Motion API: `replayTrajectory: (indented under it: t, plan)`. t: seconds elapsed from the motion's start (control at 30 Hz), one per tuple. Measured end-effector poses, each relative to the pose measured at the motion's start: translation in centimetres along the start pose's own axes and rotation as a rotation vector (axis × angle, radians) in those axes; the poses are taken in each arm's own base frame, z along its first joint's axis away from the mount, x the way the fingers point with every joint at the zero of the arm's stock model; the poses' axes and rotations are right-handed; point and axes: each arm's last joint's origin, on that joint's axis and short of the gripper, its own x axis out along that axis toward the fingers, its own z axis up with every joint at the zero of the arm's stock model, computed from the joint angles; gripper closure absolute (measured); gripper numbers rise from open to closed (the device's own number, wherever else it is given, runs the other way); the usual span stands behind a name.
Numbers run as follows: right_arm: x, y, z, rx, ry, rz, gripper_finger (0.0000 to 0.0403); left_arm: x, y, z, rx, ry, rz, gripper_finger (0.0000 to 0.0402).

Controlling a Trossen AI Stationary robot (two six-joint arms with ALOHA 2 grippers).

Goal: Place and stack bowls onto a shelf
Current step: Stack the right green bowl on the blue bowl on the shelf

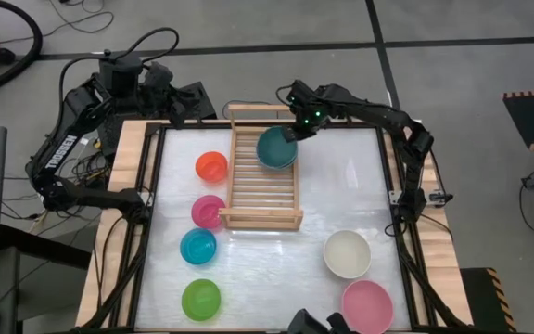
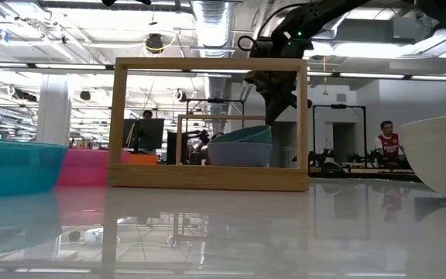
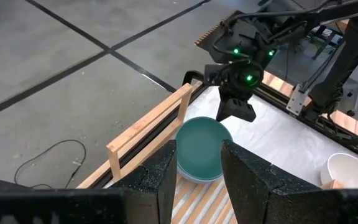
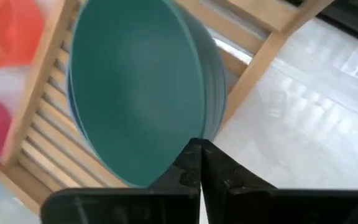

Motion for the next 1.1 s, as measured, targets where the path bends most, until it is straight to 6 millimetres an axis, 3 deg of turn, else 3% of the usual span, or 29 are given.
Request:
replayTrajectory:
  t: [0.23,0.63,0.9,1.0,1.1]
  plan:
    - [-2.6,0.4,0.0,-0.004,-0.104,0.029,0.0371,0.0,0.0,0.0,0.000,0.000,0.000,0.0291]
    - [-0.5,1.2,0.3,-0.034,-0.100,0.011,0.0374,0.0,0.0,0.0,0.000,0.001,0.000,0.0291]
    - [2.8,0.1,0.4,-0.006,0.023,-0.042,0.0375,0.0,0.0,-0.1,-0.003,0.007,0.001,0.0291]
    - [2.8,0.4,0.4,-0.008,0.038,0.008,0.0382,0.0,0.0,-0.1,-0.003,0.007,0.001,0.0291]
    - [1.2,1.1,0.3,-0.021,0.010,0.033,0.0376,0.0,0.0,-0.1,-0.004,0.006,0.001,0.0291]
